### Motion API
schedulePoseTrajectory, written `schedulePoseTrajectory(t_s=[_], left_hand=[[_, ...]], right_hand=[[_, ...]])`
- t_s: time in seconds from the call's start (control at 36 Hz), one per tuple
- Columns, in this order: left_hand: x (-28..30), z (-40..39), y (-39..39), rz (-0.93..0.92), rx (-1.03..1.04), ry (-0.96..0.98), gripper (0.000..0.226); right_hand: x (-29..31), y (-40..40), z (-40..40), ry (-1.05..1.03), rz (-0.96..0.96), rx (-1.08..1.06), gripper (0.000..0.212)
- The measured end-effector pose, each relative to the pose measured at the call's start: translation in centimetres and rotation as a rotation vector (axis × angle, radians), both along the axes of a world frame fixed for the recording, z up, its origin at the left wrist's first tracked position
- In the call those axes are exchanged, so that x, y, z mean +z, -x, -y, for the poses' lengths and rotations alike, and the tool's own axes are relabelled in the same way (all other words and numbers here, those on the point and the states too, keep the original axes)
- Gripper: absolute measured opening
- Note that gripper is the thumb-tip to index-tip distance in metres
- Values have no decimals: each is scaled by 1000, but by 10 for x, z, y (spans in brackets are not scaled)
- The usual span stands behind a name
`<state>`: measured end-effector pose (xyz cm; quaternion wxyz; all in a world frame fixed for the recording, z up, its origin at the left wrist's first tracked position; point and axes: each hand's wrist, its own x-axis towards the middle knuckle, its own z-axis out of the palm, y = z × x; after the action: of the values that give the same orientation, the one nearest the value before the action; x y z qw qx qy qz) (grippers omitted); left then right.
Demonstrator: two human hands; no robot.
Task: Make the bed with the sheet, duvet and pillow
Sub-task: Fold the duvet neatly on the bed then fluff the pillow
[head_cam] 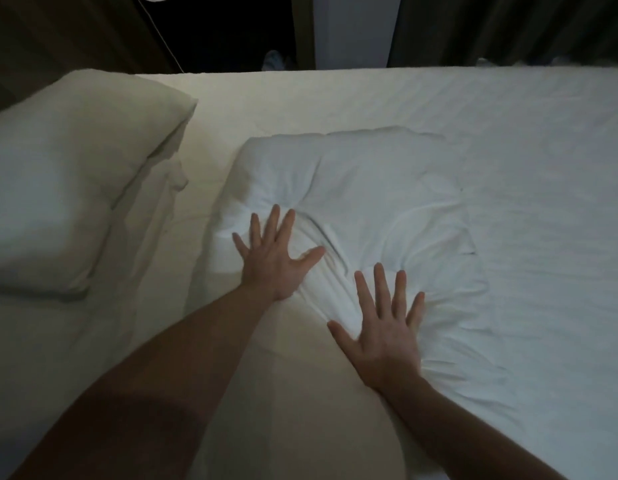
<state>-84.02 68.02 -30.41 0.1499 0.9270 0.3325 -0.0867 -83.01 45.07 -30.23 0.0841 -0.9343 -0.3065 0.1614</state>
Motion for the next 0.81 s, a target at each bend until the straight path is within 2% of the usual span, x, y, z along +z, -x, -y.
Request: schedulePoseTrajectory(t_s=[0.08, 0.19, 0.25, 0.31, 0.42, 0.56, 0.72, 0.81], left_hand=[[-8, -3, 3, 6, -6, 3, 96], [-9, -9, 7, 30, 3, 12, 92], [-8, -12, 7, 40, 4, 21, 91], [-8, -11, 9, 50, 3, 27, 89], [-17, -10, 12, 125, 9, 20, 83], [-23, -3, 9, 136, 12, 0, 85], [-6, -6, 15, 109, 24, 58, 87], [8, -5, 22, 109, 27, 83, 85]], right_hand=[[10, 0, -2, -66, -5, 11, 89], [49, -36, -11, -389, 13, -29, 82], [63, -75, -26, -468, 75, -86, 79], [66, -120, -40, -401, 71, -134, 79], [25, -171, -34, -72, -40, -213, 84], [-10, -156, -5, -177, -68, -393, 83], [3, -147, 15, -169, -98, -414, 82], [13, -130, 44, -126, -185, -517, 90]])
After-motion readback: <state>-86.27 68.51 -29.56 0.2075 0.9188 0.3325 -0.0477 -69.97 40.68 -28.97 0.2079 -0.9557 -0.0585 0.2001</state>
